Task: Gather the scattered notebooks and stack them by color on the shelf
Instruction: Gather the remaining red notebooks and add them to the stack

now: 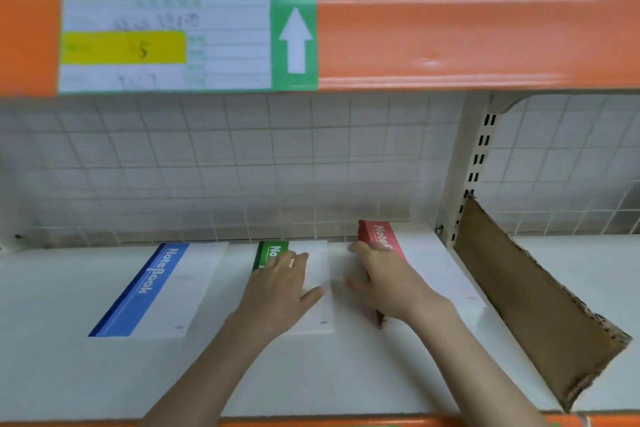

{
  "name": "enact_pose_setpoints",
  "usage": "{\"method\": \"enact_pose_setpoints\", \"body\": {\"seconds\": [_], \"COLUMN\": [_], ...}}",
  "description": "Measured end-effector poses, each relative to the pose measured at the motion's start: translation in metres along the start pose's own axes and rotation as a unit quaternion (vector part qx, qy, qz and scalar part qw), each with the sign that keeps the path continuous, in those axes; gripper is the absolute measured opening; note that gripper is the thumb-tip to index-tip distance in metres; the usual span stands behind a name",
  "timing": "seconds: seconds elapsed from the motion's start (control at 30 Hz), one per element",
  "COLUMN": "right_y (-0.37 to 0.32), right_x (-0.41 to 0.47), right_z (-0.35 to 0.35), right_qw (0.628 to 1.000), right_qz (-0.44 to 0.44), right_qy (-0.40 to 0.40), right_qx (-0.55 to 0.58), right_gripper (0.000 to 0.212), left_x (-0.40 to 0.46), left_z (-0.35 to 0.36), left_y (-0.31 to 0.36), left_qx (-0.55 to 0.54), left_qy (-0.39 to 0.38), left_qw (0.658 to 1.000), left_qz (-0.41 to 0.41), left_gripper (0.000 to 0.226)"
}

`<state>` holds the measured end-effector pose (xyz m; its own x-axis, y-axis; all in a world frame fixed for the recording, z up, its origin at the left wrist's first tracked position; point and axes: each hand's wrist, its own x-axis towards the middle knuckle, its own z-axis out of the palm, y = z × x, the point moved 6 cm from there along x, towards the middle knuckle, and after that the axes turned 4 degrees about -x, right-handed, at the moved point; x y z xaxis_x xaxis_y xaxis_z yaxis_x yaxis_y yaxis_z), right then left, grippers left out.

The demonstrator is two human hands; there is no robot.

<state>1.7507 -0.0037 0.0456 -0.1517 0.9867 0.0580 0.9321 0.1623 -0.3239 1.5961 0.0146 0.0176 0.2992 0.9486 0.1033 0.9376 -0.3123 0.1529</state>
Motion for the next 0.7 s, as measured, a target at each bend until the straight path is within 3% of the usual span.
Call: {"method": "enact_pose_setpoints", "body": {"seconds": [0.23, 0.4, 0.7], "right_y": [-0.120, -0.209, -0.360], "right_x": [0.027, 0.039, 0.021], "right_z": [0.057, 0.095, 0.161], "right_qw": [0.991, 0.977, 0.951], "right_qz": [-0.119, -0.199, -0.290], "right_qy": [-0.064, -0.070, -0.108], "right_qx": [-0.005, -0.018, -0.020], "right_gripper": [0.046, 0.053, 0.062], "left_x": [-0.055, -0.115, -0.216], "left_z": [-0.011, -0.032, -0.065], "left_y": [-0.104, -0.192, -0.311], "left_qx": [0.026, 0.079, 0.081], "left_qy": [-0.024, -0.009, -0.007], "left_qw": [0.994, 0.982, 0.958], "left_qz": [-0.099, -0.172, -0.274], "left_gripper": [0.070, 0.068, 0.070]}}
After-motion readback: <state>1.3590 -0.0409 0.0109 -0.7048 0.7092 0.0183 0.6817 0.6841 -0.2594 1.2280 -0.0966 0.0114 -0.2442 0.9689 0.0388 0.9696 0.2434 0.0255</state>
